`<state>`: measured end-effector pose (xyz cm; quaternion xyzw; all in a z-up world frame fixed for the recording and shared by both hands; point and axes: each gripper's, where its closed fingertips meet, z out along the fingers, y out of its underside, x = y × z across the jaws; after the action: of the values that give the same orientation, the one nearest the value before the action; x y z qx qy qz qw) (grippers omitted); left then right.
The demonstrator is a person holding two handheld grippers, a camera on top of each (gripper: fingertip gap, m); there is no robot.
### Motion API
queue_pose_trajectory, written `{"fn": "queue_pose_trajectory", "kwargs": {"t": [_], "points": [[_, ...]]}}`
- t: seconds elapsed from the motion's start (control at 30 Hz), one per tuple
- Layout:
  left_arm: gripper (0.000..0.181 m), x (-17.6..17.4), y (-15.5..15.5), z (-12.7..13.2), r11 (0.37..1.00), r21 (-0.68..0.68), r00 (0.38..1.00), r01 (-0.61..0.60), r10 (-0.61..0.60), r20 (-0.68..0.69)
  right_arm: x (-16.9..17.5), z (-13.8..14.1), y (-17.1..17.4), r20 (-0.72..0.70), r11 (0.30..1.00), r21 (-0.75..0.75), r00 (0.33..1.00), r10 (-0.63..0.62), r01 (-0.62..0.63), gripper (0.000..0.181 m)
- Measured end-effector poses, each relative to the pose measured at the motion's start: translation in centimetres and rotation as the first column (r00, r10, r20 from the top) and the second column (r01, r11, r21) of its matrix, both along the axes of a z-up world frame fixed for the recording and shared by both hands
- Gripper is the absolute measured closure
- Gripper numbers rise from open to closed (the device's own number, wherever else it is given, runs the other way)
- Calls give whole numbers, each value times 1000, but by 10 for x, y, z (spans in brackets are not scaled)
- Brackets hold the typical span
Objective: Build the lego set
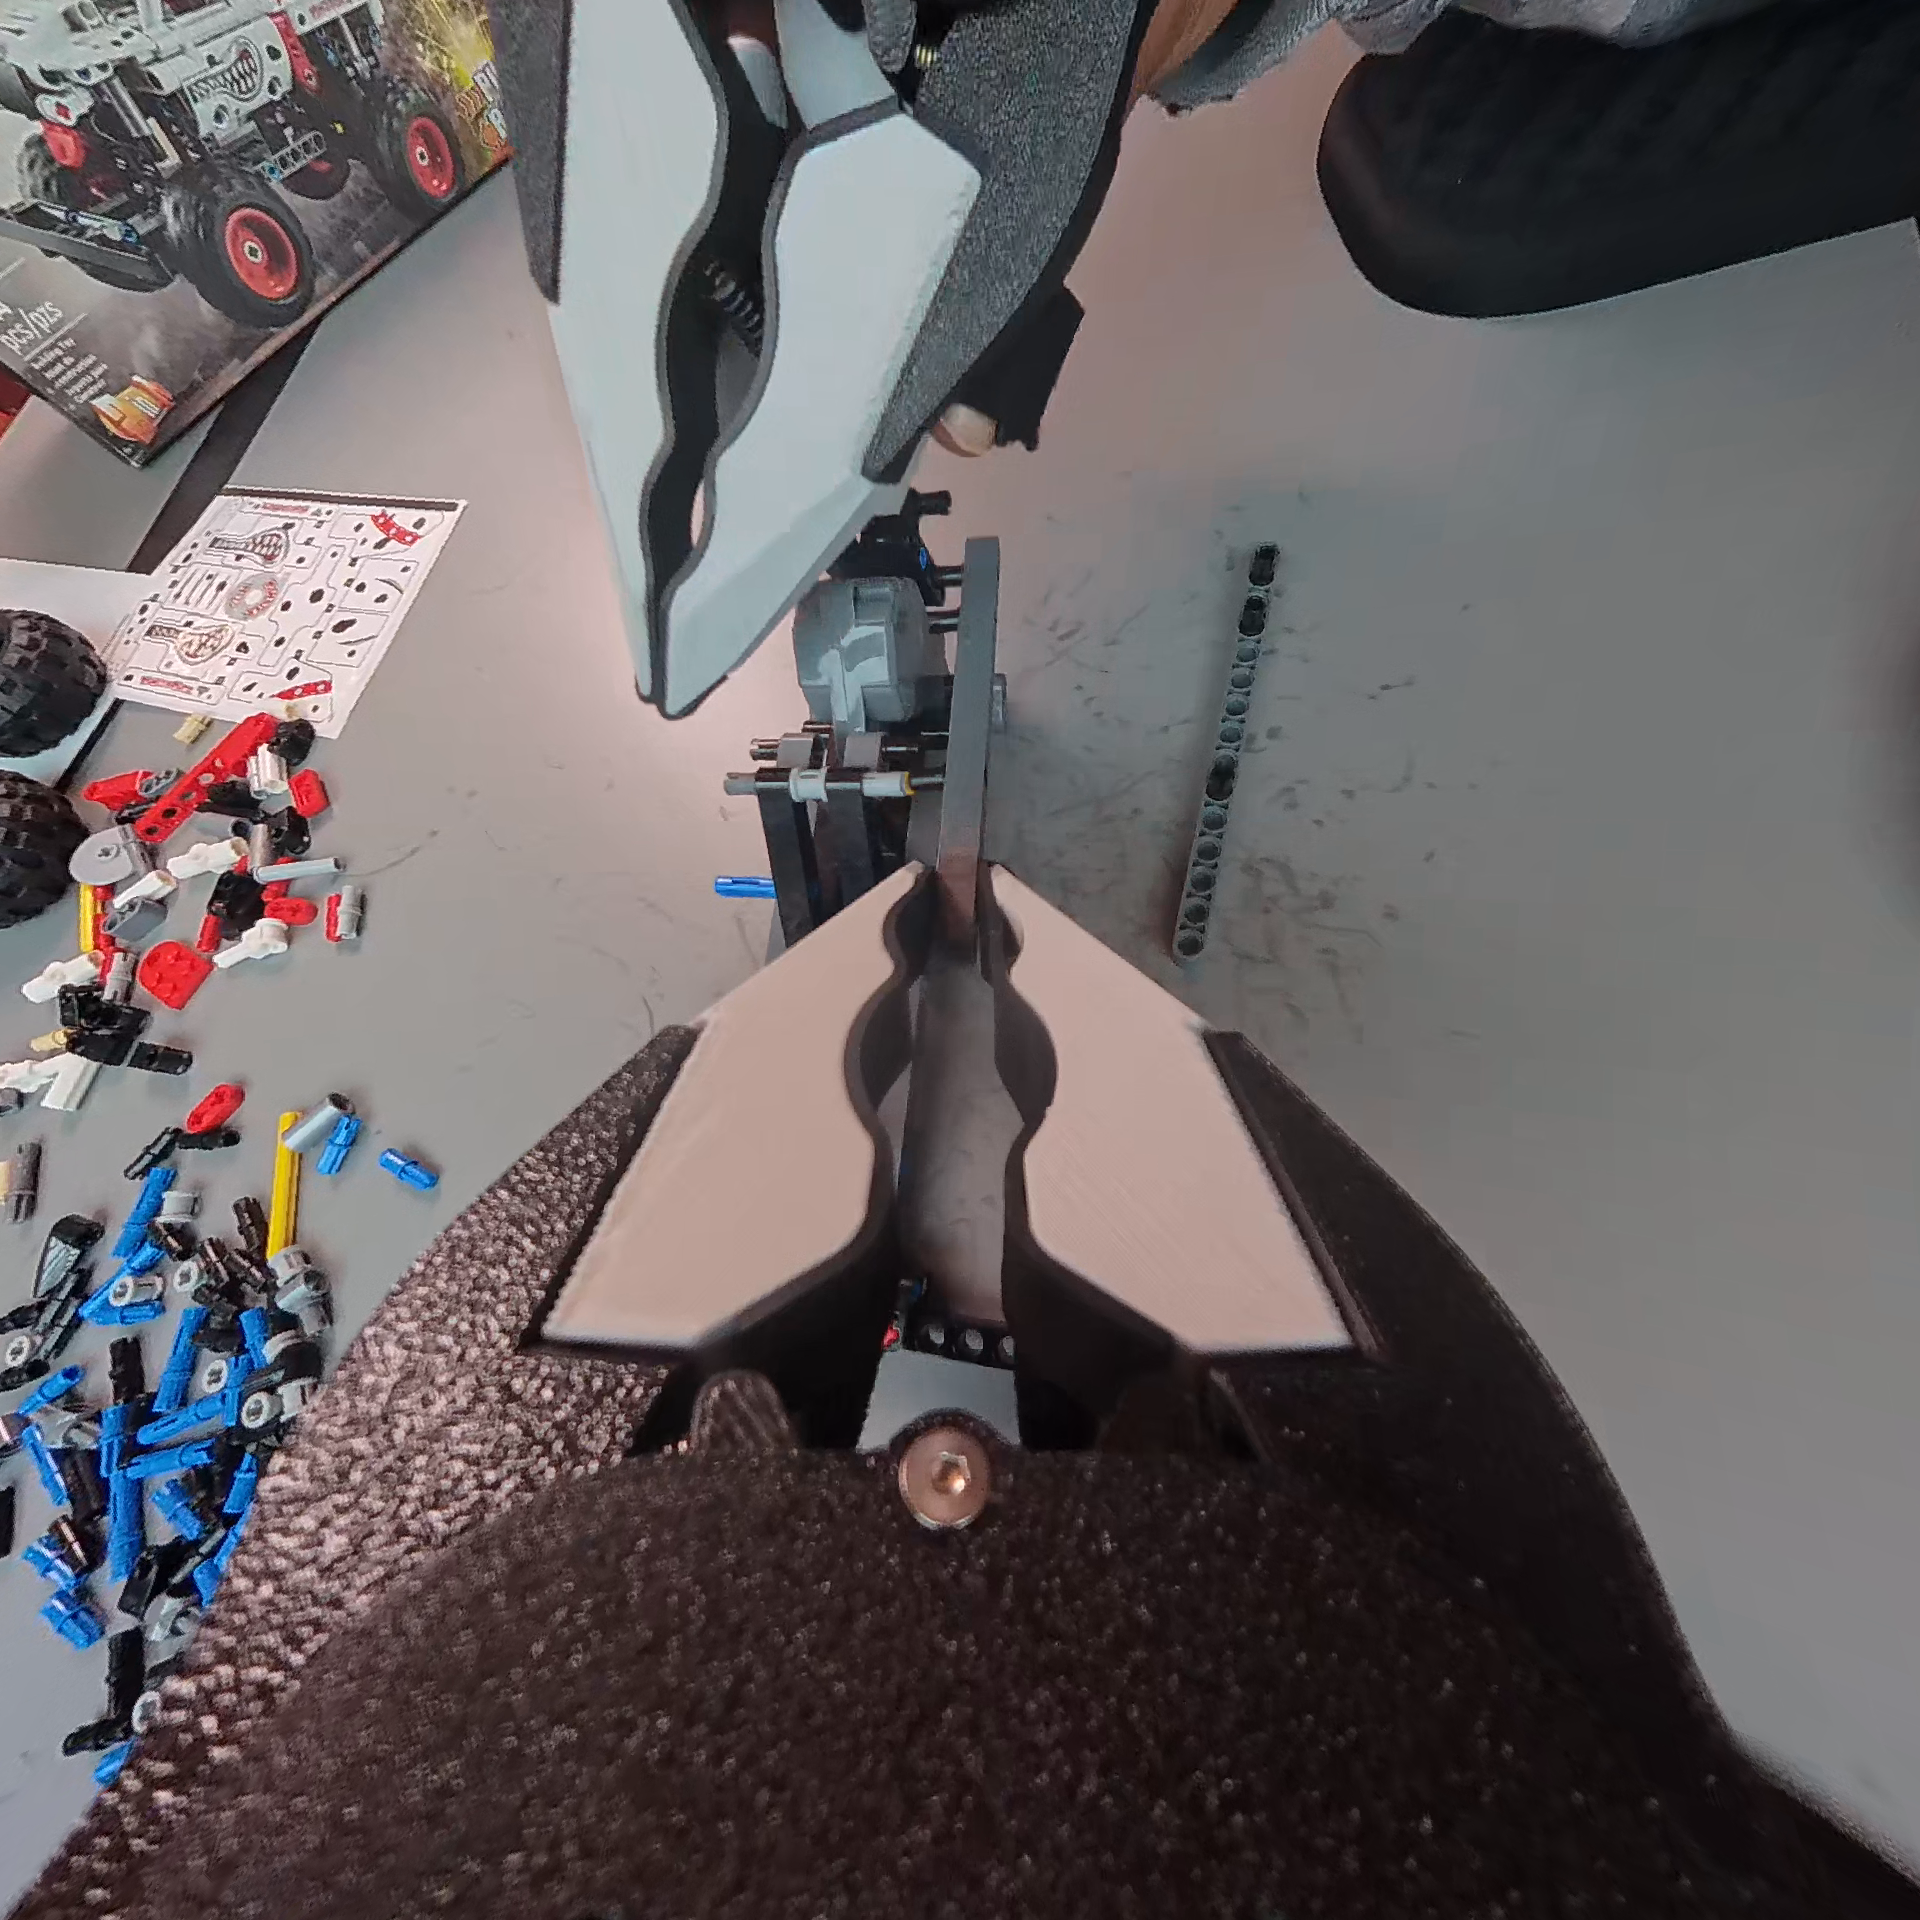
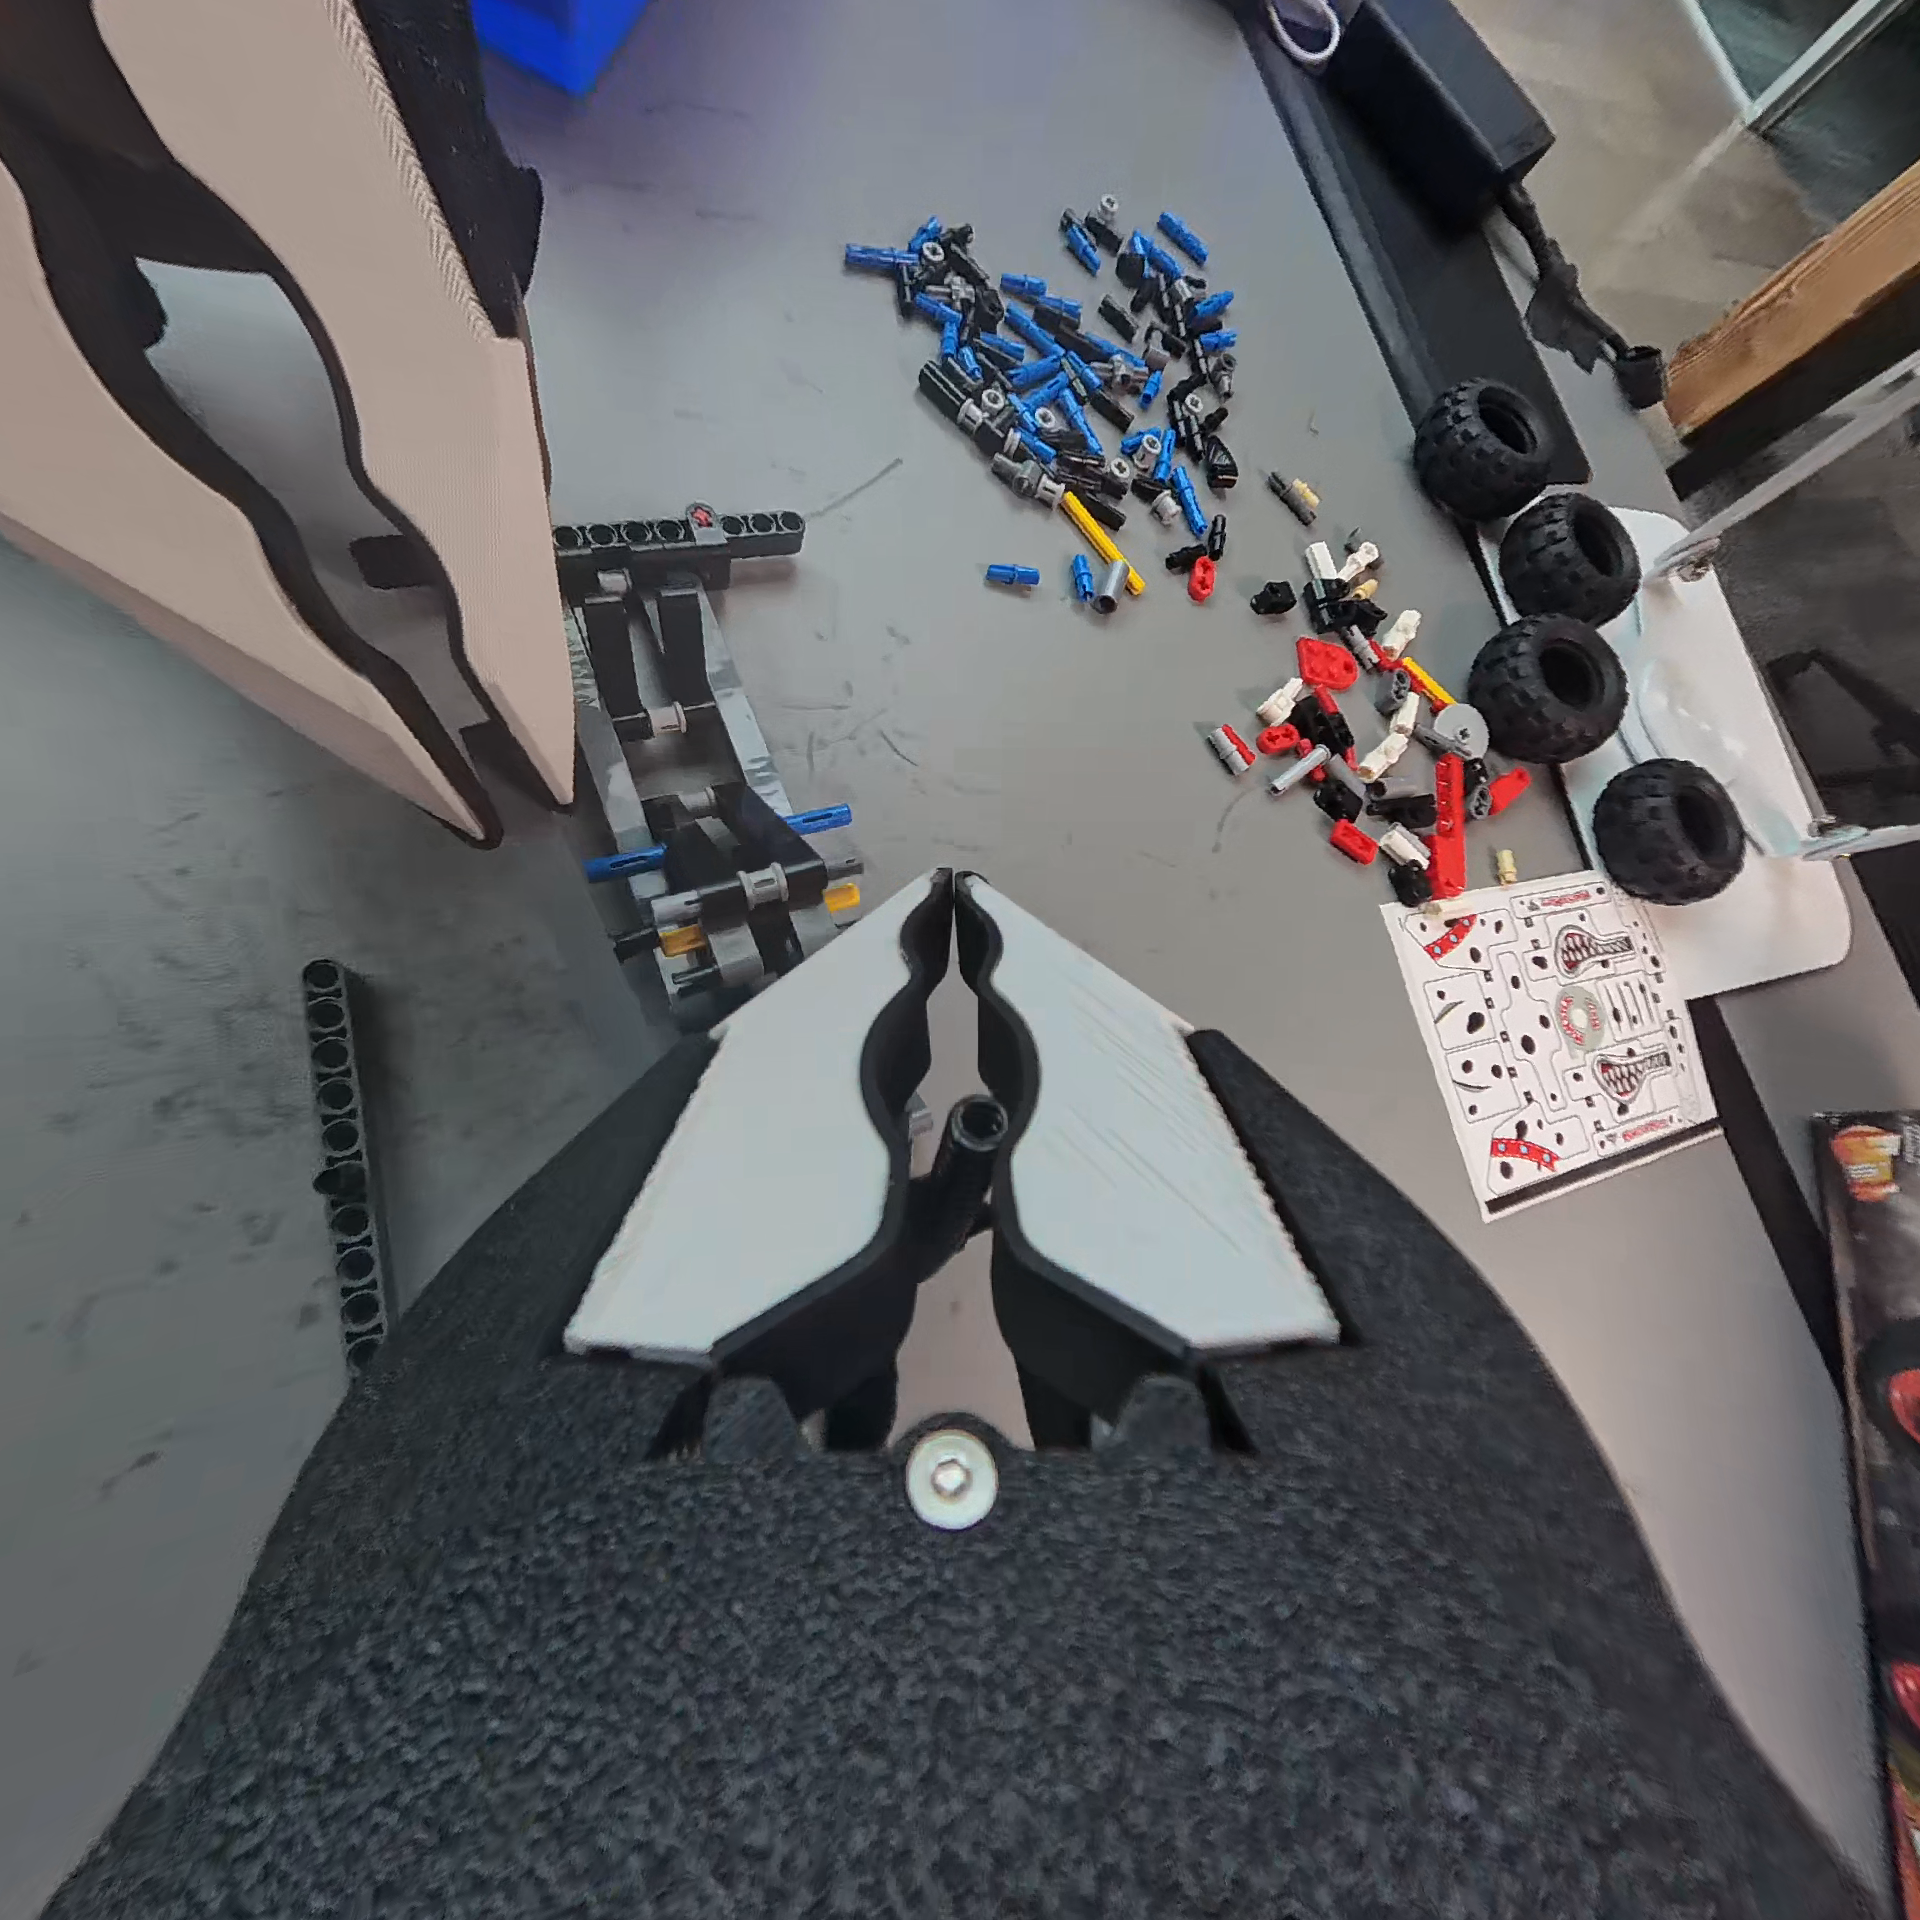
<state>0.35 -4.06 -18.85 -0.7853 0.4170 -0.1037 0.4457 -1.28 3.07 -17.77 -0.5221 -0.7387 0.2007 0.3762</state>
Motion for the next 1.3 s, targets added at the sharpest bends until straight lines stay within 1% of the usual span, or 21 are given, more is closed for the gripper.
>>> {"fn": "queue_pose_trajectory", "kwargs": {"t": [0.07,0.2,0.37,0.47,0.53,0.63,0.73,0.83,0.9,0.93,1.0,1.07,1.13,1.23,1.3], "points": [[171,-1,-1,0,1000,2,1000,2,-2,1,-2,-5,-3,55,1000,14,998,5,-6,180],[171,-1,-1,-1,1000,-1,1000,4,-4,2,-8,-6,-3,114,997,73,993,16,-24,170],[171,-1,-1,-2,1000,-2,1000,6,-6,2,-22,4,-9,102,996,83,994,33,-41,165],[171,-1,-1,-2,1000,-2,1000,6,-6,6,-31,12,-16,72,996,75,996,52,-58,162],[171,-1,-1,-2,1000,-2,1000,6,-6,8,-38,20,-21,35,995,68,997,70,-72,159],[171,-1,-2,-1,1000,0,1000,5,-5,18,-43,37,-25,-58,996,35,995,81,-79,154],[171,-2,-2,1,1000,0,999,1,-1,36,-40,69,-28,-216,992,-33,970,114,-124,149],[171,-3,-3,3,1000,0,998,1,-1,55,-24,102,-20,-357,986,-77,927,111,-148,146],[171,-4,-3,5,1000,0,998,2,-2,62,-7,111,-8,-388,983,-105,916,99,-151,144],[172,-4,-4,6,1000,3,998,2,-2,65,3,111,-2,-386,981,-125,918,93,-152,141],[172,-5,-4,9,1000,6,998,4,-5,67,25,102,10,-349,971,-167,931,104,-171,139],[172,-7,-4,10,1000,7,998,4,-4,66,45,83,20,-291,964,-188,948,129,-188,139],[172,-9,-4,10,1000,7,998,3,-3,64,60,59,22,-215,953,-221,963,161,-209,143],[172,-8,-3,10,1000,8,998,2,-3,66,62,35,15,-172,932,-278,967,189,-232,154],[172,-8,-3,9,1000,7,998,2,-3,64,57,28,8,-166,929,-268,962,215,-254,165]]}}
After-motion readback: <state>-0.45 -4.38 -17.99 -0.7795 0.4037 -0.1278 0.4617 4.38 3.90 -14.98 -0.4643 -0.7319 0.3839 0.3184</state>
